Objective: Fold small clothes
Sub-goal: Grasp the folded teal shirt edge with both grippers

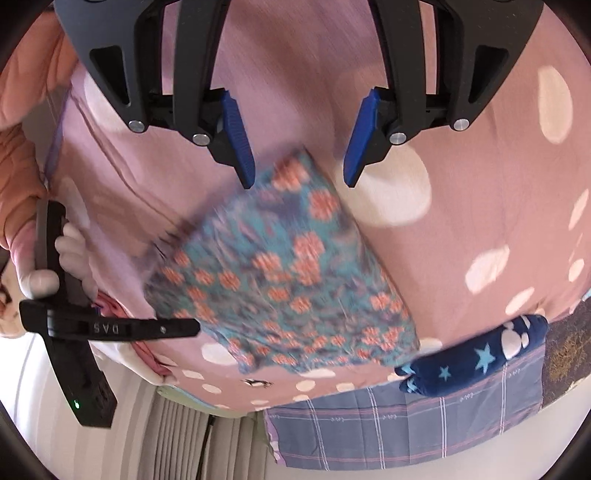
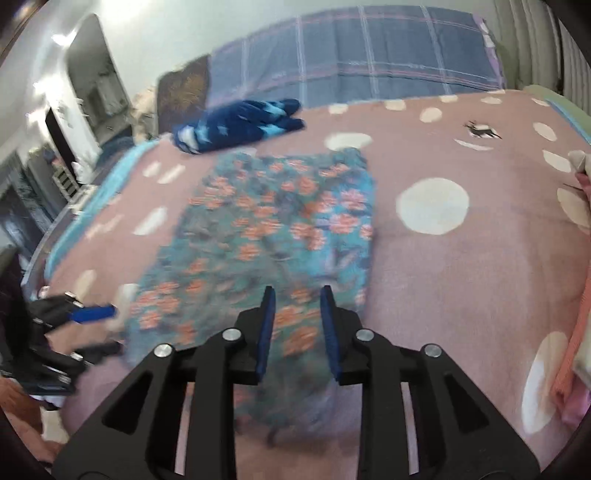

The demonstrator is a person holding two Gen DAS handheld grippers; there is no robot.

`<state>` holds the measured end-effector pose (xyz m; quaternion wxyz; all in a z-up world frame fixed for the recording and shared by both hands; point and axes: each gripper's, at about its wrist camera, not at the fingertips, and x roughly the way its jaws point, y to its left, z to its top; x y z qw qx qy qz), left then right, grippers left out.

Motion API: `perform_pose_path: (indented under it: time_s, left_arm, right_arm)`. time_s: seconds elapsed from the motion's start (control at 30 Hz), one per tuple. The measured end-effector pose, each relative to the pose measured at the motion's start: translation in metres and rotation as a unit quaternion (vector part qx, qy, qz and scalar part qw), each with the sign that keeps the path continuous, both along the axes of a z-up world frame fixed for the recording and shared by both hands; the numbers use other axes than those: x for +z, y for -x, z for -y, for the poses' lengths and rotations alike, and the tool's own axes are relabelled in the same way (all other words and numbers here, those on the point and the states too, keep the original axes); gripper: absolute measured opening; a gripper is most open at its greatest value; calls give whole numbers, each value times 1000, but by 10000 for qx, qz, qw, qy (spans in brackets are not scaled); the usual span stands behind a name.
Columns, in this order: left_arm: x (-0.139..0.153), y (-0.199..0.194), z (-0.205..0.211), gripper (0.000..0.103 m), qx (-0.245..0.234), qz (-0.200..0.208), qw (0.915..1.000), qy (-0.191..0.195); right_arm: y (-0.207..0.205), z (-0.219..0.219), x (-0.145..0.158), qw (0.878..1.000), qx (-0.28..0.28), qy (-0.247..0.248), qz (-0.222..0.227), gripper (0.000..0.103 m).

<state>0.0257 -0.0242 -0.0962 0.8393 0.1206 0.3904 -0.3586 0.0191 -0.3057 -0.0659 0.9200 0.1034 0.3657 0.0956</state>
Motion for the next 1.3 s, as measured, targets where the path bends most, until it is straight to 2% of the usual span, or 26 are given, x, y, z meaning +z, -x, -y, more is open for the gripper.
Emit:
perform_pose_path:
  time_s: [0.17, 0.3, 0.47, 0.67, 0.7, 0.73, 0.77, 0.83, 0.93, 1.03, 1.17, 1.23, 1.3]
  left_arm:
    - [-9, -1, 4, 51, 218, 73, 9996, -190]
    - [-7, -7, 13, 51, 459, 327, 9975, -425]
    - [-2, -3, 29, 51, 314, 722, 9945, -690]
    - [-4, -4, 39, 51, 306, 799, 9934, -766]
    - [-4, -3, 38, 49, 296, 800, 9936, -744]
    - [-5, -4, 36, 35, 319, 758, 9939, -737]
    - [-6, -5, 34, 27, 339, 709, 9941, -743]
    - [-9, -8, 26, 19, 335, 560, 9957, -653]
    - [-12, -3, 16, 10, 259, 402, 9973, -562]
    - [-8, 6, 9, 5, 188, 344, 9984, -415]
    - [27, 11, 2, 5, -126, 314, 9988, 355]
    - [41, 3, 10, 5, -131, 469, 9973, 549]
    - [43, -9, 23, 5, -112, 604, 9967, 535]
  right_arm:
    - [10, -17, -5, 9999, 127, -63, -18, 30]
    - [12, -15, -14, 9995, -21, -283, -139, 31]
    - [21, -12, -18, 9989, -97, -436, -139, 31]
    - [24, -10, -21, 9981, -172, -572, -139, 32]
    - [24, -9, -22, 9982, -173, -562, -142, 32]
    - [23, -9, -23, 9983, -182, -526, -173, 32]
    - [21, -7, -28, 9983, -241, -457, -258, 32]
    - [21, -3, -35, 9978, -329, -492, -288, 22]
    - [24, 0, -35, 9974, -365, -560, -280, 19]
    - [26, -1, -32, 9975, -318, -553, -291, 19]
    - [22, 5, -16, 9965, -164, -787, -231, 20]
    - [18, 3, -2, 9973, -167, -718, 16, 20]
    - [10, -1, 8, 9979, -136, -615, 178, 20]
